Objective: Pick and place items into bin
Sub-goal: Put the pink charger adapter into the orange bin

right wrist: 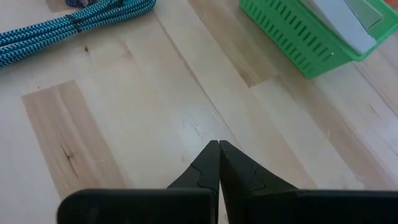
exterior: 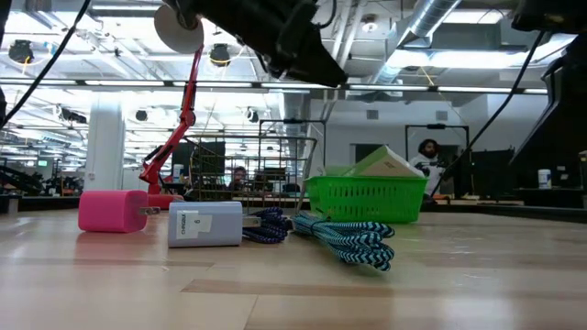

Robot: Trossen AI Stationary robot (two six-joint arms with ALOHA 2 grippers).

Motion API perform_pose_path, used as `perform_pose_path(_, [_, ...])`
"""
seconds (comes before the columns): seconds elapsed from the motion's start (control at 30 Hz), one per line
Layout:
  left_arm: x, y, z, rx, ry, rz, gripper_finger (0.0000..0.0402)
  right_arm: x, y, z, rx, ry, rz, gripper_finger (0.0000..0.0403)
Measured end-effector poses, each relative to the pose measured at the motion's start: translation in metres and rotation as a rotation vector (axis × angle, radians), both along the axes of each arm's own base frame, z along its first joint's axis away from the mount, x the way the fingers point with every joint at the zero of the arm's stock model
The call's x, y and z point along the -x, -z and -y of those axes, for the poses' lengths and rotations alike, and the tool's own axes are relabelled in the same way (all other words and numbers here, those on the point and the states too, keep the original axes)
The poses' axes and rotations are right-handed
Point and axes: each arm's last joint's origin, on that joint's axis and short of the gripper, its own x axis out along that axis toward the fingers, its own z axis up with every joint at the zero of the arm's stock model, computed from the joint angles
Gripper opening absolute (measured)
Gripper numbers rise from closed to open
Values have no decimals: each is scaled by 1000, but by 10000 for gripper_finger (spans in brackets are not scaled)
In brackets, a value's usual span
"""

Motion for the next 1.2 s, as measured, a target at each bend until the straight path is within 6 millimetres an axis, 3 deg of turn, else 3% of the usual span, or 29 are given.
perform_pose_path(0.13, [7, -13, 4, 167, -26, 60, 173, -2, 0, -2, -23, 3, 21, 0])
perform_pose_path(0.27, [28, -45, 7, 284, 84, 104, 172, -10, 0, -2, -72, 19, 66, 0])
perform_pose_path(0.5, [107, -125, 17, 347, 202, 281, 171, -35, -1, 3, -215, 60, 134, 0])
perform_pose_path(0.6, [143, -143, 30, 319, 193, 303, 171, -45, -3, 6, -262, 84, 182, 0])
perform_pose_path(0.83, [189, -132, 54, 407, 260, 58, 171, -62, -6, 12, -344, 124, 262, 0])
perform_pose_path(1.0, [201, -111, 70, 405, 301, -168, 171, -64, -6, 15, -368, 139, 254, 0])
perform_pose_path(1.2, [203, -76, 76, 314, 214, -357, 171, -65, -6, 14, -424, 199, 297, 0])
